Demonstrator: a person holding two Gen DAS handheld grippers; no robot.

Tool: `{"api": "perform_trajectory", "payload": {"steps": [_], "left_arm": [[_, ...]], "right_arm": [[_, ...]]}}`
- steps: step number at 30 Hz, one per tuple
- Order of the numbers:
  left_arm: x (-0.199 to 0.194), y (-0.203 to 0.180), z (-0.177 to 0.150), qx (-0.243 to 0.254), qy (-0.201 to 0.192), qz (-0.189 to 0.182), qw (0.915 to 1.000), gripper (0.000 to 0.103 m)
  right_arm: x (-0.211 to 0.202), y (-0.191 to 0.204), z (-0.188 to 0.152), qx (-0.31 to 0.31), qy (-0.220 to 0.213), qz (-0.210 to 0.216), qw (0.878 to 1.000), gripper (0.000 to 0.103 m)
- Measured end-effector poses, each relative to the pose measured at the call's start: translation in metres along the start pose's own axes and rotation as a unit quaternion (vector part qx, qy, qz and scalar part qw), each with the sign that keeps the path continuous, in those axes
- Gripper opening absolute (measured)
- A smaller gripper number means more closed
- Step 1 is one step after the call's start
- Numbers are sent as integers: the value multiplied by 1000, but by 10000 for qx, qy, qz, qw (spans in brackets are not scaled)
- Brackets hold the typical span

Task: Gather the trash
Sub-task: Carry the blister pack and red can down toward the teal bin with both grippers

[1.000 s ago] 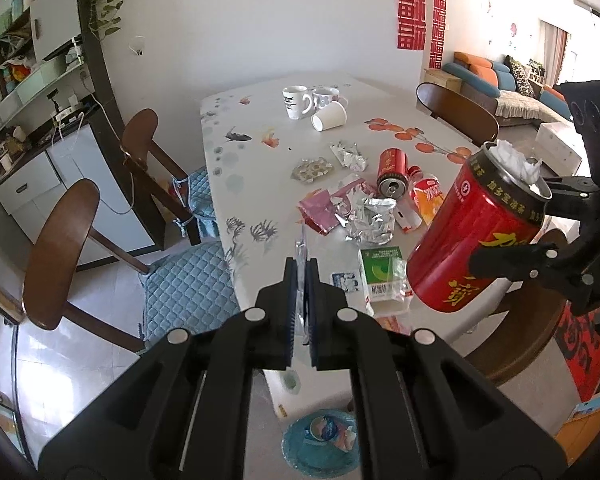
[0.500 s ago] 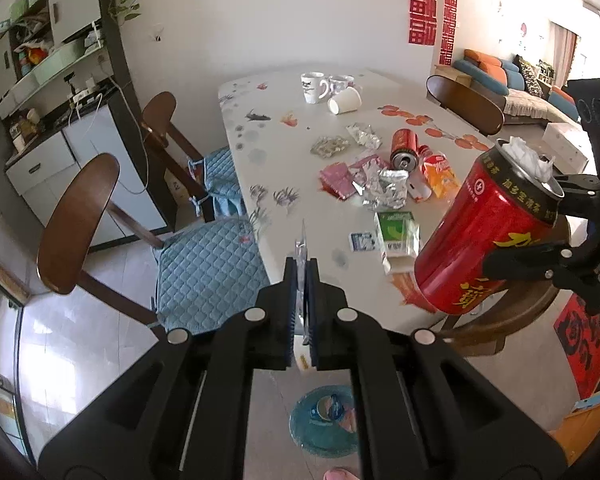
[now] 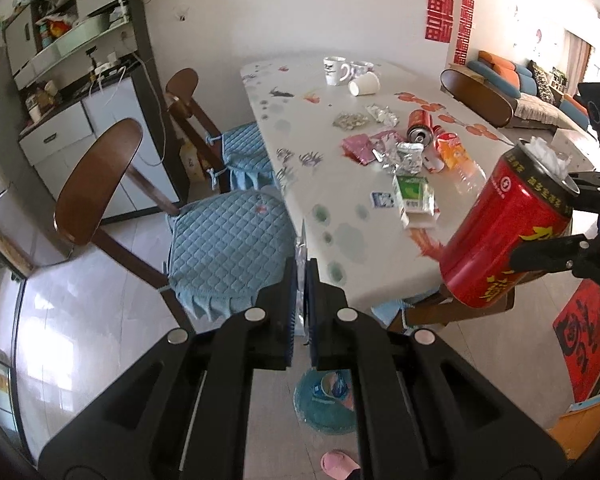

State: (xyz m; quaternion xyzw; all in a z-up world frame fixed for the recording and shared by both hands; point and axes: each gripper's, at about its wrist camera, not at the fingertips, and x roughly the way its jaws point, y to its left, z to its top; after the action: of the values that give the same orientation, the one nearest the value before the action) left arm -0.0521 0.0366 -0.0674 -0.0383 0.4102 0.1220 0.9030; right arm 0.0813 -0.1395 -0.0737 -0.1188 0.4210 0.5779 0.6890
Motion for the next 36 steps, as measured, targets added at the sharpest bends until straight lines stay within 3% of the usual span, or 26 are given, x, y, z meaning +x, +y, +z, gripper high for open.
{"api": "perform_trajectory", "payload": {"steps": [7,15,25,30,36], "left_arm": [[-2,12,-38,-28,175,-39,9998,4],[16,19,-92,-197,460,-206,9985,4],[36,25,-141,-549,438,-193,9973,4],[70,23,-178,-650,673,-268,9953,4],[125,8,-223,-539,1023,-439,9923,4]], "right_arm": [[21,22,-26,97,218,57,9997,68],[68,37,-72,230,760,375,9961,68],[122,39,-106,-217,1262,481,9906,68],[165,35,-138,-354,1550,439,9863,68],[224,11,-189,-35,1862,280,9821,68]]}}
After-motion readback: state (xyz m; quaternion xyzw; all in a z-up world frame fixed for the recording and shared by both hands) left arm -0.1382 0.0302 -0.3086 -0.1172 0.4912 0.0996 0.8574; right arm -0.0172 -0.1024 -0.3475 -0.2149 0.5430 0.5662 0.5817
